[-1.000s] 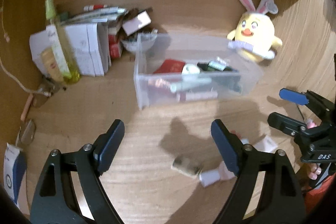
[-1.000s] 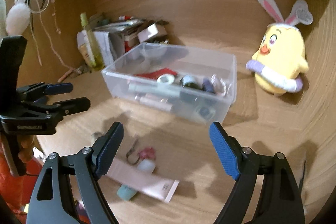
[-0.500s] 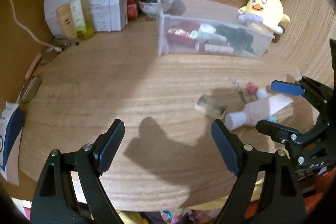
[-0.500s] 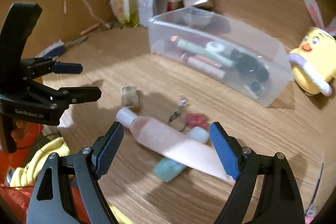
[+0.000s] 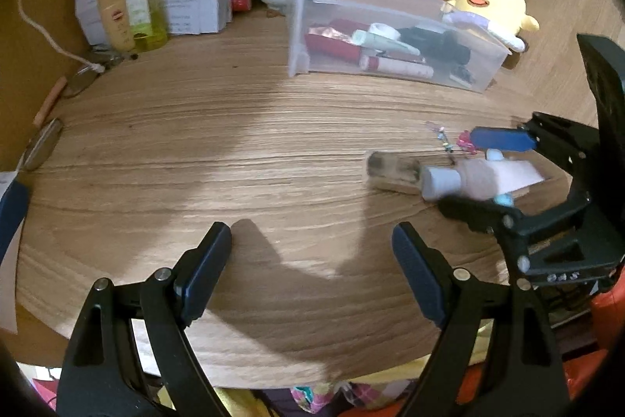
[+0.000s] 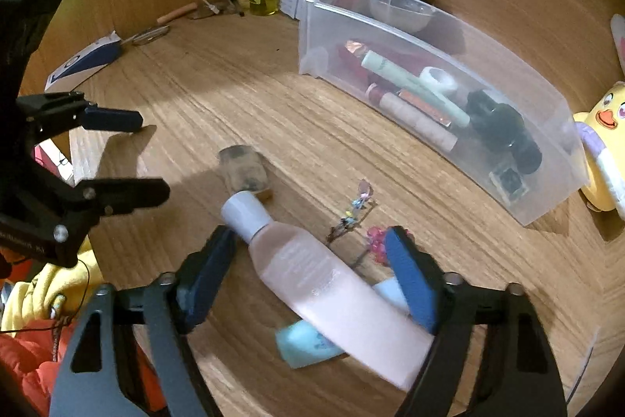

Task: Organize objects
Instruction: 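Withdraw both tools from the box toward the pink lotion bottle, then grasp the pink lotion bottle with the right tool while the left tool grasps the clear glass block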

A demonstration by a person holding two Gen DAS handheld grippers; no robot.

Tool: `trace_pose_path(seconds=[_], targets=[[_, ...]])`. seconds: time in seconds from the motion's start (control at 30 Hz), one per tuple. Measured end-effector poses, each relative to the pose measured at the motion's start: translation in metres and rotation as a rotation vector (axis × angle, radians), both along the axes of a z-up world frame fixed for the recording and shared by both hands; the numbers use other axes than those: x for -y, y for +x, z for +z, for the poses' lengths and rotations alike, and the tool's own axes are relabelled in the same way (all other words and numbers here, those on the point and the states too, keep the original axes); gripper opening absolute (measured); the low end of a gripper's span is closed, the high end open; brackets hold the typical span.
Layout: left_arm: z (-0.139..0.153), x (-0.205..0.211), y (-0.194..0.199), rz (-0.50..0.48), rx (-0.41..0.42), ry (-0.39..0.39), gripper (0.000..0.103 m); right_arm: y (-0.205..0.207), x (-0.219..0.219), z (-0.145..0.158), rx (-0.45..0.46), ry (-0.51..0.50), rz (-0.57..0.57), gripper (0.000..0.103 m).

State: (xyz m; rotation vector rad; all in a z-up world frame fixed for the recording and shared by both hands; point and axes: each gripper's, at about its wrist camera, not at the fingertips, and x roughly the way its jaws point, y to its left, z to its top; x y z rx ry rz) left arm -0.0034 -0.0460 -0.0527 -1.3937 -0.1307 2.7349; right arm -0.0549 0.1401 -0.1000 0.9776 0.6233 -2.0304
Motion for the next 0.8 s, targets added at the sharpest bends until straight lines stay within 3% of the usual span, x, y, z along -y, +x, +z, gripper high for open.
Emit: trace_pose_path(seconds=[0.07, 0.23, 0.5, 0.6, 0.77, 0.8], targets=[[0.0, -0.007, -0.003, -0.018, 0.0, -0.002, 0.085, -0.001, -0.003, 0.002, -0.004, 0.0, 0.001, 0.051], [0.001, -0.022, -0.016, -0.056, 0.003, 0.002, 0.085, -0.009, -0.008, 0.004, -0.013, -0.01, -0.016, 0.033], [-0.001, -0.039, -0.036, -0.07, -0.002, -0.018, 0.084, -0.028, -0.021, 0.008, -0.006, -0.055, -0.063, 0.03], [0.0, -0.042, -0.039, -0.062, -0.014, -0.023, 0.077, -0.034, -0.027, 0.013, -0.007, -0.081, -0.09, 0.03], [0.001, -0.045, -0.041, -0.059, -0.032, -0.039, 0.052, -0.045, -0.045, 0.025, -0.015, -0.138, -0.15, 0.03], [0.001, -0.044, -0.041, -0.063, -0.034, -0.03, 0.044, -0.048, -0.048, 0.027, -0.019, -0.147, -0.162, 0.03]])
